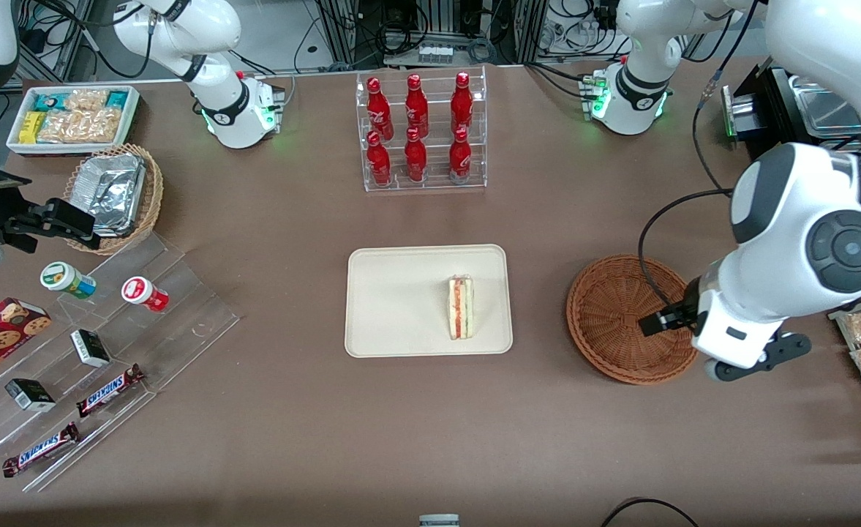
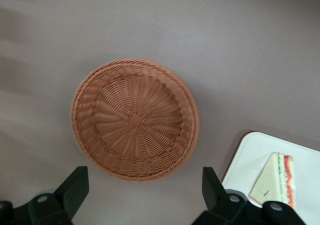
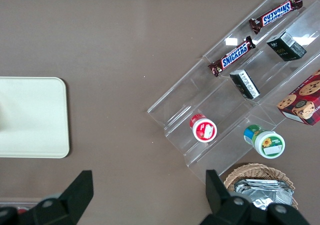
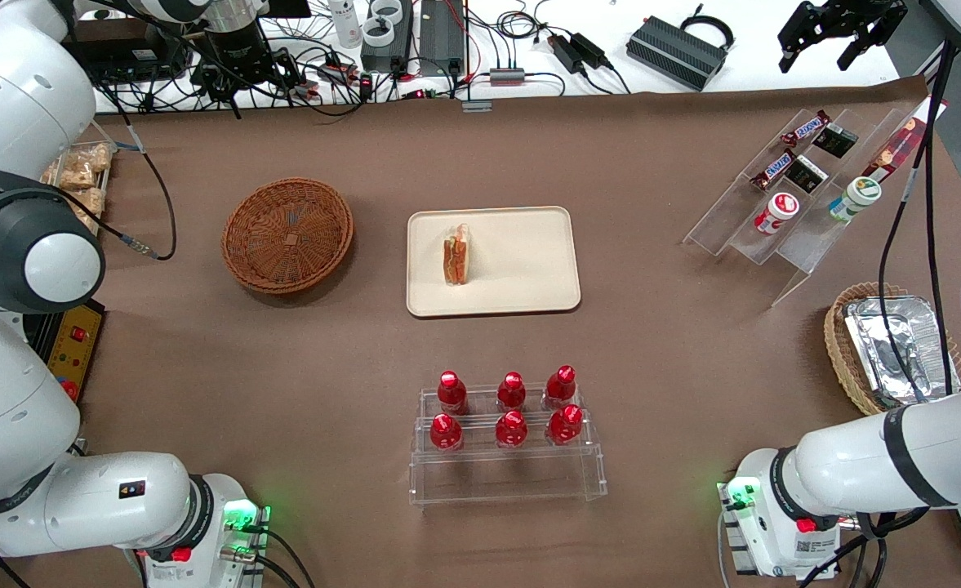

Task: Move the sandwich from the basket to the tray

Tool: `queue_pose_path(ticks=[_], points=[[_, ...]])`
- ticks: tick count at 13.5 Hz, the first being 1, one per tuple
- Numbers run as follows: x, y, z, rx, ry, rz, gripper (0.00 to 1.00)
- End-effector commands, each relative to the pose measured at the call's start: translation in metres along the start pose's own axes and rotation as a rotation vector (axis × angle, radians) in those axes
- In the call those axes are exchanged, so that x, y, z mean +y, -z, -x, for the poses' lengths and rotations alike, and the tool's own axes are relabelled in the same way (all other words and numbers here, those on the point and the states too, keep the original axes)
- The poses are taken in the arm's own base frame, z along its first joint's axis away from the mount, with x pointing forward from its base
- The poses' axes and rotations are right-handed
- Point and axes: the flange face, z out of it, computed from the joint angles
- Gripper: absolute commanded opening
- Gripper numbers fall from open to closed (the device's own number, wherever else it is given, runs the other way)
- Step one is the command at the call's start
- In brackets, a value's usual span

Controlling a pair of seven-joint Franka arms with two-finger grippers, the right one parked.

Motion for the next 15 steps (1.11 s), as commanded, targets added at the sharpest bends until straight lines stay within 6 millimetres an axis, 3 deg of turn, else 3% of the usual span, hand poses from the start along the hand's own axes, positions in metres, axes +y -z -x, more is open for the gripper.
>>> queue_pose_path(ticks=[1,8,11,15], points=[[-0.023,0.015,0.027,-0.022,-0.074,-0.017,1.00],[-0.066,0.048,0.073,-0.073,-0.125,-0.049,1.00],[-0.069,0.045,0.097,-0.069,-0.159,-0.069,1.00],[-0.078,0.038,0.111,-0.044,-0.154,-0.044,1.00]])
